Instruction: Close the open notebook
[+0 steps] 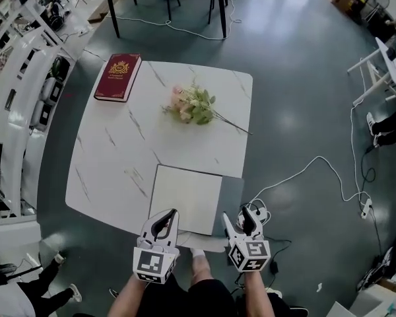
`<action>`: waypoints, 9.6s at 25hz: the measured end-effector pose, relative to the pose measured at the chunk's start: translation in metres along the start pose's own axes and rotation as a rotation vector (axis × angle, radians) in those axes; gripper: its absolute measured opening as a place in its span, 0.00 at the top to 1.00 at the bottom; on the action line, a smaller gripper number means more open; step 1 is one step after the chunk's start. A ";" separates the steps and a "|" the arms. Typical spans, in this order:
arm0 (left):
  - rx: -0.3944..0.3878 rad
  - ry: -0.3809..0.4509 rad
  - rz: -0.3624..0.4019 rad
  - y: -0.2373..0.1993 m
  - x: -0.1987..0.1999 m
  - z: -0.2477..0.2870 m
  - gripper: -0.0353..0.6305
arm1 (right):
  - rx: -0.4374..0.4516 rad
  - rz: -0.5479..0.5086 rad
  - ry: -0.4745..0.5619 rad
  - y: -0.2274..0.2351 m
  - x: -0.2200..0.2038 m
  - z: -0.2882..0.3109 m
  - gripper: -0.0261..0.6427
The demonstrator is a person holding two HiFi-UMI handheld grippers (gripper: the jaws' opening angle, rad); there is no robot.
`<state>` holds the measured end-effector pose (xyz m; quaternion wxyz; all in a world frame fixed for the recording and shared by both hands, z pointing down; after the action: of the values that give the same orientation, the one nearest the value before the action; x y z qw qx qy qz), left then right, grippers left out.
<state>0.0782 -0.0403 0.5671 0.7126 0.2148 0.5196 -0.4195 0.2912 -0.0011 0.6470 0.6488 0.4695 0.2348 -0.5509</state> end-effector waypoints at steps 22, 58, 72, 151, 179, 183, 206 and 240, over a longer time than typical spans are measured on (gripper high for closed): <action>0.050 -0.051 -0.035 -0.004 -0.031 0.016 0.91 | 0.047 0.094 -0.187 0.023 -0.049 0.025 0.53; 0.048 0.104 0.021 -0.036 0.048 -0.056 0.91 | -0.040 -0.012 0.010 -0.048 0.037 -0.019 0.82; 0.045 0.148 0.032 -0.061 0.067 -0.089 0.91 | -0.019 -0.054 0.050 -0.103 0.056 -0.017 0.87; 0.112 0.020 -0.093 -0.238 -0.024 -0.114 0.91 | 0.071 -0.124 -0.160 -0.254 -0.047 0.131 0.83; 0.079 0.097 -0.036 -0.216 0.027 -0.121 0.91 | 0.072 -0.138 -0.042 -0.257 0.013 0.095 0.83; 0.056 0.136 -0.010 -0.203 0.052 -0.129 0.91 | 0.060 -0.151 0.015 -0.259 0.043 0.074 0.84; -0.109 0.349 0.132 -0.145 0.164 -0.170 0.91 | -0.044 -0.216 0.368 -0.280 0.142 -0.063 0.88; -0.216 0.347 0.190 -0.111 0.154 -0.218 0.91 | -0.161 -0.256 0.494 -0.289 0.116 -0.150 0.94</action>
<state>-0.1182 0.0023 0.3595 0.6675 0.2541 0.6540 -0.2492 0.0852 0.0857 0.3828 0.5323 0.5032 0.4860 -0.4767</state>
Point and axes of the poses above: the fingertips, and each gripper's own axes: z forward along the fingers, y to its right, x out of its top, the point moved 6 cm from there along -z, backward along the fingers, and after that the axes turned 10 degrees about y, right-handed, at the moved point
